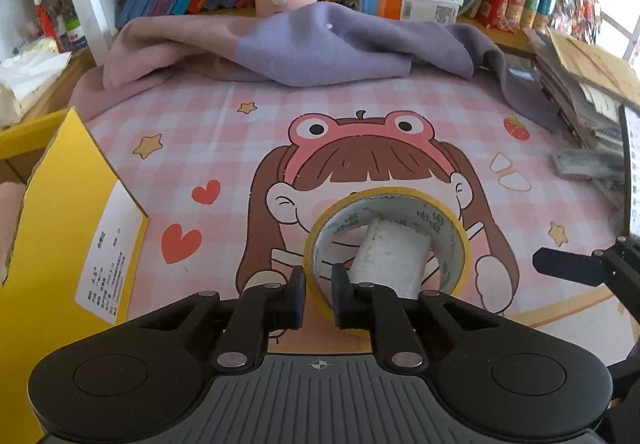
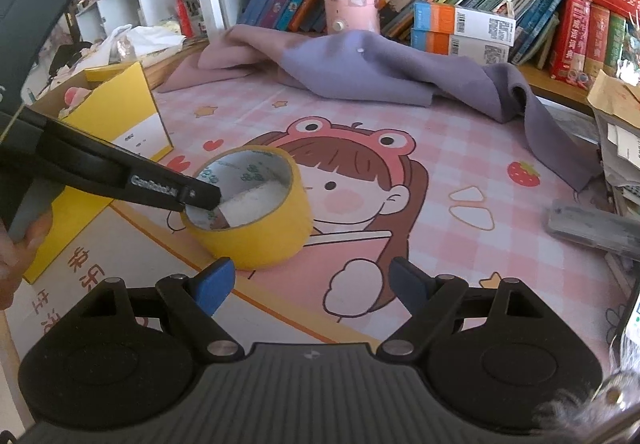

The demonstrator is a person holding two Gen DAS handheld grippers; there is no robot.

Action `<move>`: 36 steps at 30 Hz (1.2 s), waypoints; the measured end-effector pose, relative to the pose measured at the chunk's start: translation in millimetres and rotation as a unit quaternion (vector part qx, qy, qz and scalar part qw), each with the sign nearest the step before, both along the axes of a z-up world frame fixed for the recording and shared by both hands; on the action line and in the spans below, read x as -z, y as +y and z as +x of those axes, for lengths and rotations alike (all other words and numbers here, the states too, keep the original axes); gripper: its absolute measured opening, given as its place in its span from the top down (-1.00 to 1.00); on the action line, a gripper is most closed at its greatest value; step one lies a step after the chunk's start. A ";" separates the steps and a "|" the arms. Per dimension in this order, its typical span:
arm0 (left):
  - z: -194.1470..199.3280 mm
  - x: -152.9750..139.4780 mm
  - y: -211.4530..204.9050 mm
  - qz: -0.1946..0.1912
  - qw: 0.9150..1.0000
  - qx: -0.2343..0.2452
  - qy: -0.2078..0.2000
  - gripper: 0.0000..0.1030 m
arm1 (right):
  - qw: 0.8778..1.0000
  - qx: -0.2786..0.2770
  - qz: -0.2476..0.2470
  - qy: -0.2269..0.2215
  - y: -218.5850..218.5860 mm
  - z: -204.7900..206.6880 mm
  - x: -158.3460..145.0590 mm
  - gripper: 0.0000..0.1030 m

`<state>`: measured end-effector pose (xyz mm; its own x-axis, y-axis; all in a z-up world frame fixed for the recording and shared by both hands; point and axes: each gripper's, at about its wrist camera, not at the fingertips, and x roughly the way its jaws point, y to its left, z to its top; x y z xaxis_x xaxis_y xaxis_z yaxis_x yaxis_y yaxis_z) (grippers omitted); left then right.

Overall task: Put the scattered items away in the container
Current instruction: 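Lower the left tool into the tape roll's hole and close on its rim, then lift the tape roll with the left tool while the right tool grasps the white charger block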

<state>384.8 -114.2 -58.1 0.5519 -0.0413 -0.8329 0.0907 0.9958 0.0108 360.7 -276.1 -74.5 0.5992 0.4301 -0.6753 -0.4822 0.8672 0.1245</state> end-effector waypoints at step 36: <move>-61.0 -87.1 74.4 -0.113 0.983 -0.140 -0.040 0.87 | 0.992 -0.112 -0.015 -0.056 77.7 36.9 31.1 0.31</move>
<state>323.8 -39.8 29.0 0.6308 -0.0573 -0.7738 -0.1798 0.9593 -0.2176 397.6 -198.4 -105.6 0.5622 0.5419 -0.6247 -0.6729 0.7389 0.0354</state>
